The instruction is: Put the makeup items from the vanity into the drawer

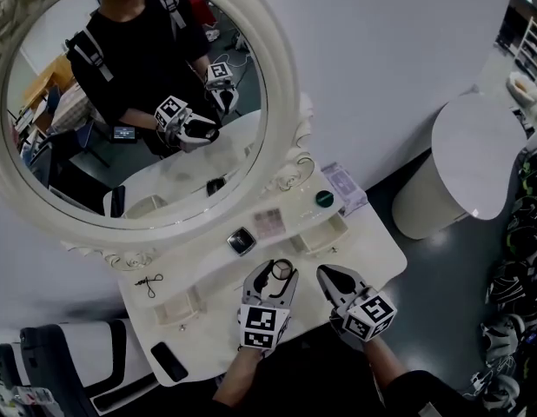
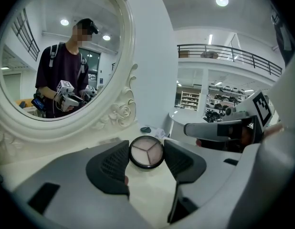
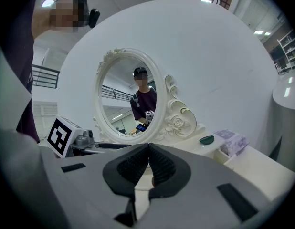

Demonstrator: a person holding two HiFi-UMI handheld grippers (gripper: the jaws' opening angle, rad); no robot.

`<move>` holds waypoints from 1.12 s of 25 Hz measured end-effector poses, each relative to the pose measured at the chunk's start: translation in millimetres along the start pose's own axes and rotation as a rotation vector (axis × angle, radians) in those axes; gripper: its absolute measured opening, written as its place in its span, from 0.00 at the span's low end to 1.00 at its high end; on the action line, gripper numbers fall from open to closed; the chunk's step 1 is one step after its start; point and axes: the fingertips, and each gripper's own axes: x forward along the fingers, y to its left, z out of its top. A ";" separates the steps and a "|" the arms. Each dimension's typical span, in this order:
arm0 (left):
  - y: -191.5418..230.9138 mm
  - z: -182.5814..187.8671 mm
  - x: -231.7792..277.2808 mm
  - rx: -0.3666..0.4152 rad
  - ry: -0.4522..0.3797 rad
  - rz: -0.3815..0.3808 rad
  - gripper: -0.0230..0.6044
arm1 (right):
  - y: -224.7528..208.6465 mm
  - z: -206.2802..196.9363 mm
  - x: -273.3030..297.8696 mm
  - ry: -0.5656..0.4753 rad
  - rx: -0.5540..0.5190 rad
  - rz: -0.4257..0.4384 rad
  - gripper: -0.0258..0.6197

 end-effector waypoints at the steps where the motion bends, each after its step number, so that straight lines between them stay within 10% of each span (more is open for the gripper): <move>1: -1.9 0.3 4.3 0.005 0.002 -0.005 0.40 | -4.5 0.6 -2.0 -0.003 0.003 -0.008 0.08; 28: -39.9 -0.9 126.6 0.034 0.107 -0.124 0.40 | -100.5 0.9 -16.8 -0.019 0.106 -0.139 0.08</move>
